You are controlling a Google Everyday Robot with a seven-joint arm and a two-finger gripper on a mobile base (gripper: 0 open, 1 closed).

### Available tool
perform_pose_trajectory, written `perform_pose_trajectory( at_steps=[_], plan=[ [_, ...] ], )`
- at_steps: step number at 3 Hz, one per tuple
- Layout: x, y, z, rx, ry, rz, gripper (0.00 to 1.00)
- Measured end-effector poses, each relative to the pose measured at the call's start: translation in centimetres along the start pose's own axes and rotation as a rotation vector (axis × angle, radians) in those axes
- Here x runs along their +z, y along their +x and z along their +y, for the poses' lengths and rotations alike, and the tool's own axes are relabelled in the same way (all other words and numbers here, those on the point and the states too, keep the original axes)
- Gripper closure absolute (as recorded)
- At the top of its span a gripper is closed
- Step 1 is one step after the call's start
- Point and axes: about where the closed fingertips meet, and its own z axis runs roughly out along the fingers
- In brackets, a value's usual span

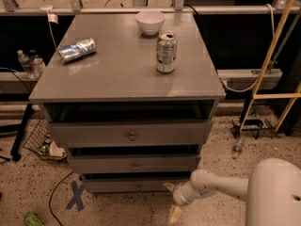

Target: Open bottom drawer

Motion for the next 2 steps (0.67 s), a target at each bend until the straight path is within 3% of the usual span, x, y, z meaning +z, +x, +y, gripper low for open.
perform_pose_trajectory(
  at_steps=[2],
  plan=[
    [1.85, -0.18, -0.96, -0.03, 0.001, -0.035, 0.0]
  ],
)
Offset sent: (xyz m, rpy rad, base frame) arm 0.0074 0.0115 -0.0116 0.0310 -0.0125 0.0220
